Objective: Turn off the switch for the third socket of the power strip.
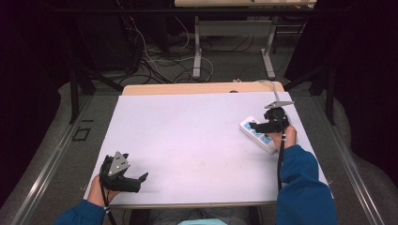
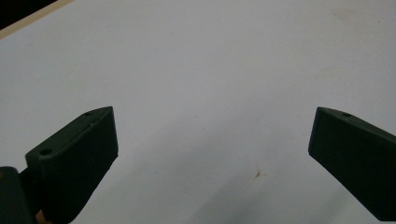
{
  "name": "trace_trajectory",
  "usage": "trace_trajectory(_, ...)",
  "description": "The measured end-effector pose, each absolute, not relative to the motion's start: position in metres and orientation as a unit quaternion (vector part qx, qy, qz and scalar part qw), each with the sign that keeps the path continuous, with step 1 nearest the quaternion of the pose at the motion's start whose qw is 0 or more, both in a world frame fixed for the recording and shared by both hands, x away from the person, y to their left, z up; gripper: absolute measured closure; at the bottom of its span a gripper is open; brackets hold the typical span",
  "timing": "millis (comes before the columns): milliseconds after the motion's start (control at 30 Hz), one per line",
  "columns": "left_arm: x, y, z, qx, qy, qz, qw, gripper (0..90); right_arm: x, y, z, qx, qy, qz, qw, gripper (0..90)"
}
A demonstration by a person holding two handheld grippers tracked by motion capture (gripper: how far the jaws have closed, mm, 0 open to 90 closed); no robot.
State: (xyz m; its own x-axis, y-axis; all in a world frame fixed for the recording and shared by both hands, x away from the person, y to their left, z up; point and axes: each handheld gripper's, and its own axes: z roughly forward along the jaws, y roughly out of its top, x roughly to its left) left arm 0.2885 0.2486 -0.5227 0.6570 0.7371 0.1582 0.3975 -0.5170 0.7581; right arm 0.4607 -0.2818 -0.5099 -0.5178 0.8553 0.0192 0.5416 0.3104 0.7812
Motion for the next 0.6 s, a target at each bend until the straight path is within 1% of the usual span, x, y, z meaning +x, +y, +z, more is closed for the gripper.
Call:
trace_trajectory(133,0.289,0.249,-0.523,0.838,0.339,0.238,0.356,1.5,0.462,-0.283,-0.507,0.453,0.777,0.387,0.205,41.6)
trace_trajectory(167,0.289,0.249,-0.523,0.838,0.339,0.238,0.356,1.5,0.463,-0.283,-0.507,0.454,0.775,0.388,0.205,45.1)
trace_trajectory(200,0.289,0.249,-0.523,0.838,0.339,0.238,0.356,1.5,0.464,-0.282,-0.506,0.456,0.774,0.389,0.202,54.6)
trace_trajectory(233,0.289,0.249,-0.523,0.838,0.339,0.238,0.356,1.5,0.464,-0.282,-0.506,0.456,0.774,0.389,0.202,54.6)
trace_trajectory(433,0.289,0.249,-0.523,0.838,0.338,0.239,0.356,1.5,0.468,-0.283,-0.508,0.471,0.765,0.388,0.208,83.2)
trace_trajectory(500,0.289,0.248,-0.523,0.838,0.337,0.239,0.356,1.5,0.469,-0.284,-0.508,0.480,0.759,0.385,0.212,89.1)
trace_trajectory(600,0.289,0.248,-0.523,0.838,0.338,0.238,0.356,1.5,0.472,-0.283,-0.510,0.485,0.758,0.381,0.212,90.0)
